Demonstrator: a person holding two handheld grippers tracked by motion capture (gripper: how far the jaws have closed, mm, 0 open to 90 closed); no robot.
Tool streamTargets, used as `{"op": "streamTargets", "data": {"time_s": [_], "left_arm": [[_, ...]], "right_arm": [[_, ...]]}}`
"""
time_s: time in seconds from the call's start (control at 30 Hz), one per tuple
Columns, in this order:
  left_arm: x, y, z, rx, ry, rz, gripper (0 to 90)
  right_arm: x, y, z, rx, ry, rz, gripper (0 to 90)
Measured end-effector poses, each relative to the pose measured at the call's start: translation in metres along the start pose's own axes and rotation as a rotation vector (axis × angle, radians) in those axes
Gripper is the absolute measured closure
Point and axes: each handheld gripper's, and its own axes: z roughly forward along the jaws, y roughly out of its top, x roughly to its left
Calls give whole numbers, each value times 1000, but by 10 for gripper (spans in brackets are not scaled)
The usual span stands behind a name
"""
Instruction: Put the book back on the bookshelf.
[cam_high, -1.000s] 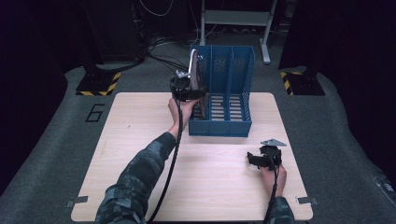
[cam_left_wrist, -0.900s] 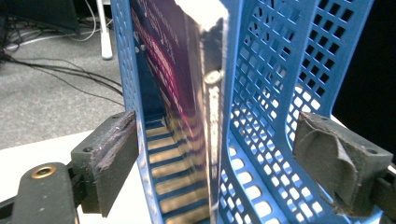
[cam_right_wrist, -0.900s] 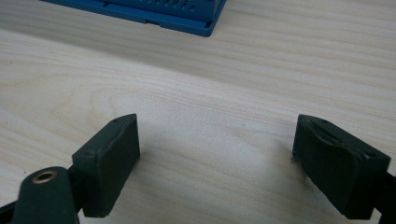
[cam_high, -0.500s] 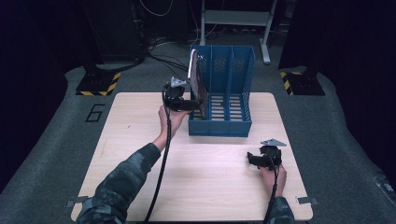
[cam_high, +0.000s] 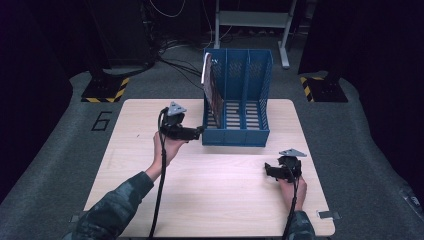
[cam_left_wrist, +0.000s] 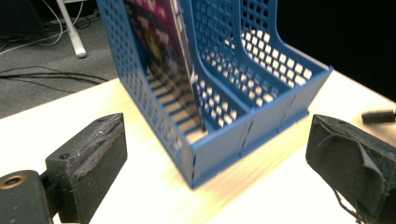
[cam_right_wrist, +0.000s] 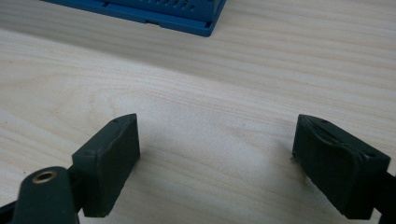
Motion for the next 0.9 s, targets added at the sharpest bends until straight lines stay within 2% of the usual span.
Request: {"op": "streamTargets", "data": {"time_s": [0.03,0.07,0.2,0.23,0.27,0.37,0.5,0.63,0.7,0.73,0.9], "left_arm": [[1,-9,-6,9,2,7,52],[1,-9,-6,9,2,7,51],[1,-29,-17,29,8,19,47],[2,-41,-20,42,3,14,44],[2,-41,-20,42,3,14,41],[3,-59,-24,69,5,4,37],[2,-83,-28,92,23,16,35],[1,-108,-29,140,32,16,27],[3,-125,-30,186,36,13,18],[3,-125,-30,186,36,13,18],[10,-149,-29,230,67,-2,17]], "right_arm": [[0,0,0,0,0,0,146],[0,0,0,0,0,0,146],[0,0,0,-1,0,-2,146],[0,0,0,-1,0,-3,146],[0,0,0,-1,0,-3,146],[0,0,0,-1,0,-3,146],[0,0,0,-1,0,-3,146],[0,0,0,-1,-1,-3,146],[0,0,0,-1,-1,-3,146],[0,0,0,-1,-1,-3,146],[0,0,0,-1,-1,-3,146]]}}
